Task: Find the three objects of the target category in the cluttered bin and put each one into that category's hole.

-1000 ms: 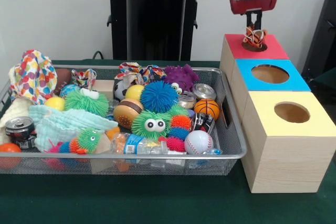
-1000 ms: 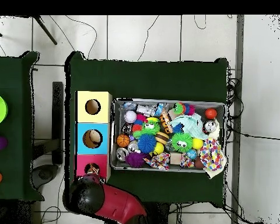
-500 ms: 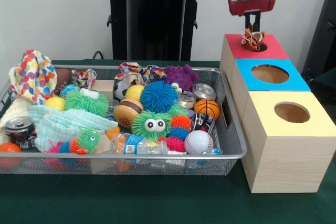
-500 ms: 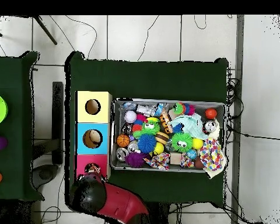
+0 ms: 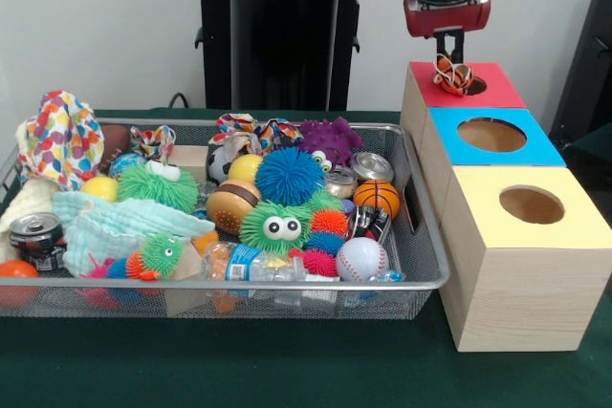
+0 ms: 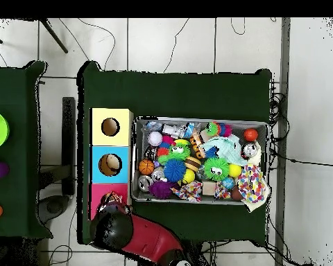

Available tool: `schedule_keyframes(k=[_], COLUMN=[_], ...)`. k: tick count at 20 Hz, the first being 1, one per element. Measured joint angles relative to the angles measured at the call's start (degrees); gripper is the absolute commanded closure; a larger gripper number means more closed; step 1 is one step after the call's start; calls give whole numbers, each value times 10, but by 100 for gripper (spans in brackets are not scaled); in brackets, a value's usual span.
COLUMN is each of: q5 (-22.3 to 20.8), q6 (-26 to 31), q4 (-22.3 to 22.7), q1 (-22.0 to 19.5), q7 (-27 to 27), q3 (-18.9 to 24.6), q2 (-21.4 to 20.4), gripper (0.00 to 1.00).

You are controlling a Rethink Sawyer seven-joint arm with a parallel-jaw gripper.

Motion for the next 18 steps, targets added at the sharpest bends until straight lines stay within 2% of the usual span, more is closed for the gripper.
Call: schedule_keyframes(k=[18], q5=[-37], q6=[-48], q4=[6], q1=[-43], q7=[0], q3=[59], q2=[32], gripper=[100])
